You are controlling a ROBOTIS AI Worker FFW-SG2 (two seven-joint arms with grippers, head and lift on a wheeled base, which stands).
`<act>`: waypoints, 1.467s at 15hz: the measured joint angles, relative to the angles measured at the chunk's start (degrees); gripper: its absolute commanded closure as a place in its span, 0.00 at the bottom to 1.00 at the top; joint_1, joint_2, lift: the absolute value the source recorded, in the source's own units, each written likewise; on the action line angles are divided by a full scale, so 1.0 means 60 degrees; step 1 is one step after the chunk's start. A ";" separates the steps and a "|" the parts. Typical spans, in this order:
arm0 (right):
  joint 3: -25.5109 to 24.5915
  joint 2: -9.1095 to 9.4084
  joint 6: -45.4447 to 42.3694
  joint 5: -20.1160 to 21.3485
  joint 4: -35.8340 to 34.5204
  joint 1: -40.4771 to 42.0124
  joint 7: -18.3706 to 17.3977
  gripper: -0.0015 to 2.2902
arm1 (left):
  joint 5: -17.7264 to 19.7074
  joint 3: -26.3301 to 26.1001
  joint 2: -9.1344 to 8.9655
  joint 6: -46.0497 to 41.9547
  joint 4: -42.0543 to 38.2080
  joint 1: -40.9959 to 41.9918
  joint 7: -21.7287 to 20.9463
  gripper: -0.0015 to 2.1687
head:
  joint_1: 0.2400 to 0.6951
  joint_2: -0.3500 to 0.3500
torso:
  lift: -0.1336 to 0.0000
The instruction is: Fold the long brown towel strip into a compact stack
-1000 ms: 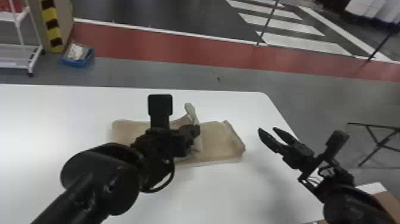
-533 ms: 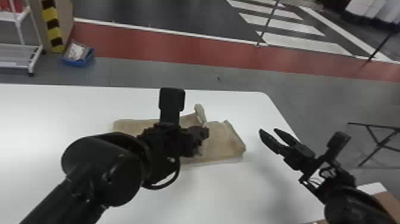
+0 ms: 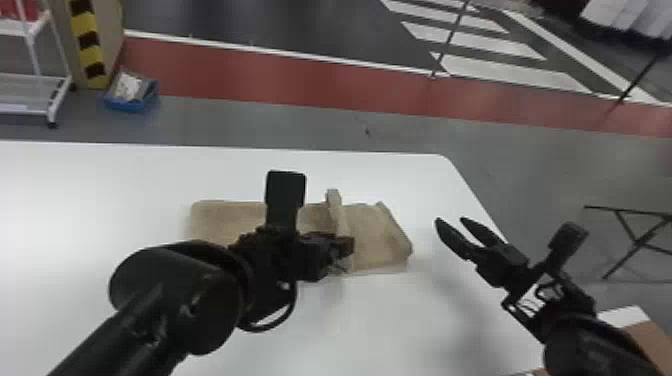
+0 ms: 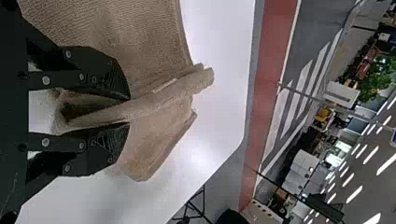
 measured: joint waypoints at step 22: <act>0.2748 0.1539 0.4576 0.3955 -0.3113 -0.0791 -0.3564 0.19 | 0.0117 0.2561 0.2403 0.0560 -0.3864 0.1792 -0.0822 0.02 | 1.00 0.01 | 0.06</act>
